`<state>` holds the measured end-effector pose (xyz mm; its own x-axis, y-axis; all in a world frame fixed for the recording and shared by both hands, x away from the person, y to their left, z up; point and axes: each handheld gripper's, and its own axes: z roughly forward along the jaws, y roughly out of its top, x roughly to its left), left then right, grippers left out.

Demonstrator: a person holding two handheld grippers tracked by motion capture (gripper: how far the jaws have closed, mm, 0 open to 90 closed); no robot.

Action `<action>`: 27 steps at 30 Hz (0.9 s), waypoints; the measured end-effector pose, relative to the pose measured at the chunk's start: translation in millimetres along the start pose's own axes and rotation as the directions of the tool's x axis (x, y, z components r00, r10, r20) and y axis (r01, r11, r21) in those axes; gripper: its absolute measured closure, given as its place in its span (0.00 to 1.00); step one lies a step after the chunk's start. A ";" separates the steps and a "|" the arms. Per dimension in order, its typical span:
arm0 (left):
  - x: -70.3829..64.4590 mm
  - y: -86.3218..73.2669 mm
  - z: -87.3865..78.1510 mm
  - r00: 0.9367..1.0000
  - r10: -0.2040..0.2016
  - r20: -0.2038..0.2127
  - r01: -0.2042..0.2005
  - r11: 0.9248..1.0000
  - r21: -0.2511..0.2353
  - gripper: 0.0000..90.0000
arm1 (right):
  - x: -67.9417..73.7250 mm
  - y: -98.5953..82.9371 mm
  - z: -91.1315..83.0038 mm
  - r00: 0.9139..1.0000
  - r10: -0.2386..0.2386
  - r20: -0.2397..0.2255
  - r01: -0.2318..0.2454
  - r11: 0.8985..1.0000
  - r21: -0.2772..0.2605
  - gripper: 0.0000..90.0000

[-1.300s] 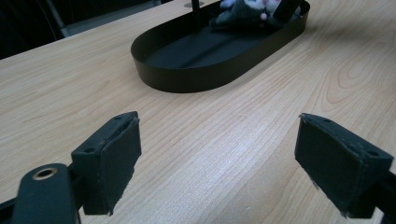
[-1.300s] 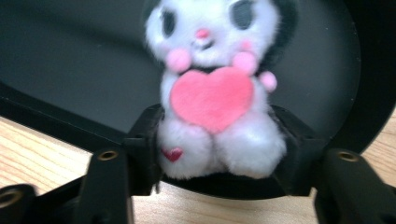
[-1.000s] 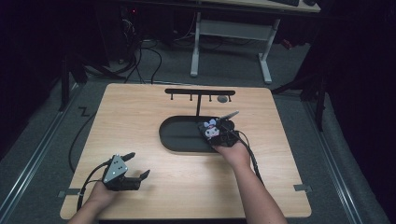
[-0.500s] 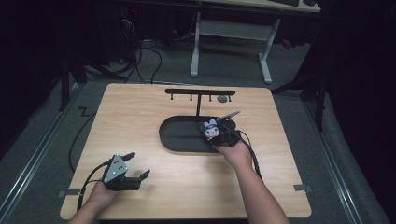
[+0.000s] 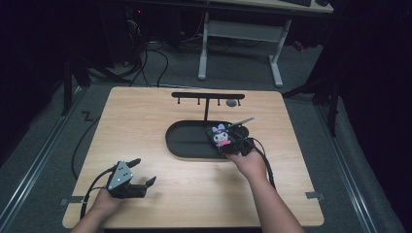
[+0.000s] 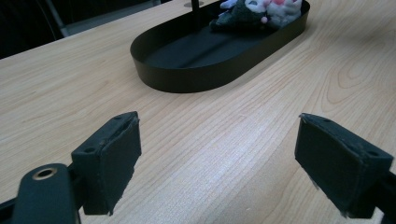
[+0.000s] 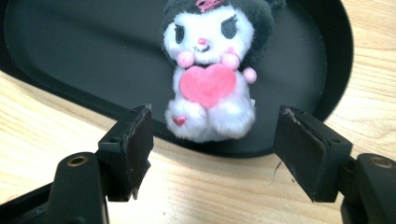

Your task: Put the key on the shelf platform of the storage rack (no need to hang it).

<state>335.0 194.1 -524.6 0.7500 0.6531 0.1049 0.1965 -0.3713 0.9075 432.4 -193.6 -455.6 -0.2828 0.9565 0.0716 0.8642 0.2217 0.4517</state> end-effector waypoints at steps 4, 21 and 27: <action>-0.2 0.1 0.4 1.000 0.000 -0.002 0.000 1.000 0.001 0.17 | -0.8 -8.6 -6.5 1.000 0.003 -0.016 -0.004 1.000 -0.022 0.32; -0.4 0.2 0.7 1.000 0.002 -0.003 -0.002 1.000 0.003 0.17 | 5.6 -74.0 -16.4 0.995 -0.102 -0.005 0.098 0.967 -0.237 0.25; -0.6 0.2 0.8 1.000 0.005 -0.004 -0.005 1.000 0.006 0.17 | 8.7 -100.1 -13.7 0.994 -0.110 -0.021 0.100 0.955 -0.279 0.22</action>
<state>335.0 193.2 -524.7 0.7485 0.6538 0.1107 0.1967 -0.3783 0.9045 337.8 -210.1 -488.0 -0.3847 0.9221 0.0404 0.6810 0.2540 0.6868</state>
